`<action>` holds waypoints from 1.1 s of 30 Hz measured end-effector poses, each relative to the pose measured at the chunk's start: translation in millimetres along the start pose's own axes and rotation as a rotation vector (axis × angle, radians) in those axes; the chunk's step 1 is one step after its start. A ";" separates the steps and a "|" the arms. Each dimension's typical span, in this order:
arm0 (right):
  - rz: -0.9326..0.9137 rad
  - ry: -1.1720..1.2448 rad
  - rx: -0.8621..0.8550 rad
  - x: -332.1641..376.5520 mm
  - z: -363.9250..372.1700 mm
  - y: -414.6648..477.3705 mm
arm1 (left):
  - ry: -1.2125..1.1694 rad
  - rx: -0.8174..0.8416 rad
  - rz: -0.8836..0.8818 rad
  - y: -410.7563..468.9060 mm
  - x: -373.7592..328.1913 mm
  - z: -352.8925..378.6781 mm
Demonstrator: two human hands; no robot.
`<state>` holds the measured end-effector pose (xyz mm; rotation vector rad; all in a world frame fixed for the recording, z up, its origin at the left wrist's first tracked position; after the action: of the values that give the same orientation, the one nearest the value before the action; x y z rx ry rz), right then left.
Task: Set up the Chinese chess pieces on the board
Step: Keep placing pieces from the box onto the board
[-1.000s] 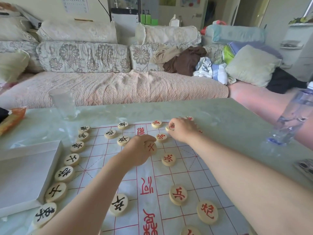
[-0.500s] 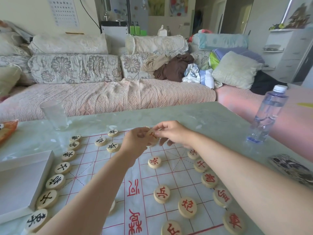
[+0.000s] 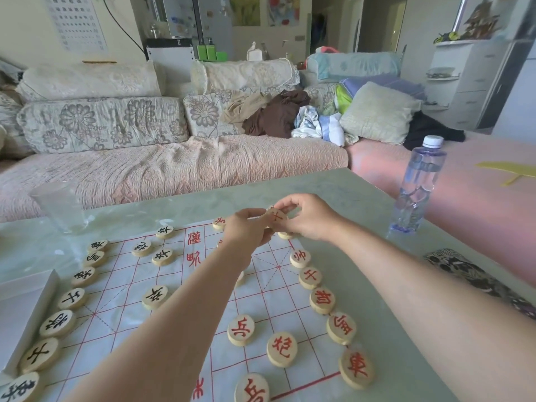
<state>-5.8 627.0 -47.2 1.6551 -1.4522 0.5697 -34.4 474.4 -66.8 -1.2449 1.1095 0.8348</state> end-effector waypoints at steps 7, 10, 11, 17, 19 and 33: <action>0.145 -0.313 0.049 -60.8 -10.7 -13.7 | 1.137 -0.041 0.322 9.3 31.2 14.6; 0.157 -0.351 0.077 -67.1 -3.0 -15.8 | 1.299 0.014 0.325 8.8 44.2 20.0; 0.152 -0.358 0.075 -66.4 -1.0 -15.3 | 1.308 0.024 0.322 9.0 46.1 20.8; 0.147 -0.406 0.125 -67.0 9.1 -13.5 | 1.288 0.033 0.333 9.9 50.4 20.2; 0.153 -0.400 0.130 -65.8 9.1 -11.4 | 1.277 0.035 0.330 9.6 51.0 20.0; -0.010 -0.349 0.265 18.5 39.2 -43.8 | 1.072 -0.073 0.500 -50.7 38.6 -30.4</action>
<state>32.9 583.3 -66.7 2.0477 -1.6707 0.5013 18.7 432.9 -87.6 -1.5354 2.3305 0.5297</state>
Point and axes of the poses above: each hand's wrist, its own y-axis towards the middle knuckle, its own z-axis out of the palm, x = y × z, the point moved 5 cm from there along y, towards the middle knuckle, and after that the axes turned 10 degrees about -z, right-handed, at the moved point
